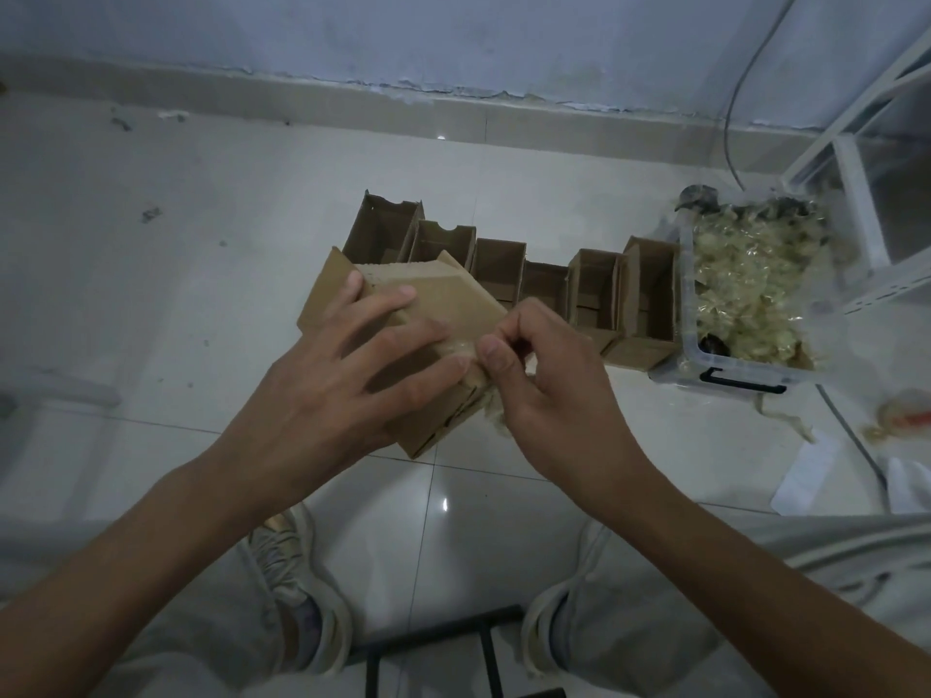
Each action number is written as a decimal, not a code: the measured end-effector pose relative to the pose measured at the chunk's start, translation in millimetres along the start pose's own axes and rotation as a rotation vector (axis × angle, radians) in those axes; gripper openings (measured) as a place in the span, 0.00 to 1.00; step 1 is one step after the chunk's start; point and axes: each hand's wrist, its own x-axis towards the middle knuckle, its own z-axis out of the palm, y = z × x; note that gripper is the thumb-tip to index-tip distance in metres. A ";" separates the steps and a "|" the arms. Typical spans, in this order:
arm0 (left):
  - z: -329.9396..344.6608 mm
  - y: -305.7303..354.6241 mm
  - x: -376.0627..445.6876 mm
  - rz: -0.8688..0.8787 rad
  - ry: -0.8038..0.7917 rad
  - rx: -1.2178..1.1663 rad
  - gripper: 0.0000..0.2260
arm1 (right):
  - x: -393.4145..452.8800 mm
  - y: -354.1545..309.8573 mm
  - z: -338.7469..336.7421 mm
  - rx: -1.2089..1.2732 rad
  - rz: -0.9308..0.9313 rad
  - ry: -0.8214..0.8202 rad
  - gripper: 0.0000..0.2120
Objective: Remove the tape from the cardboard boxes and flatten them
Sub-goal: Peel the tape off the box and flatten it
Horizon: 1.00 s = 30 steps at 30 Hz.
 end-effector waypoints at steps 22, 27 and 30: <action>13.8 25.8 1.0 -0.319 0.064 -0.136 0.48 | 11.7 3.5 -7.1 0.713 0.376 0.027 0.15; 14.5 27.6 -0.4 -0.461 -0.019 -0.187 0.55 | 9.8 6.7 -4.9 0.780 0.387 -0.020 0.15; 13.5 25.6 1.0 -0.481 -0.013 -0.171 0.54 | 14.4 10.8 -9.0 0.867 0.442 -0.032 0.14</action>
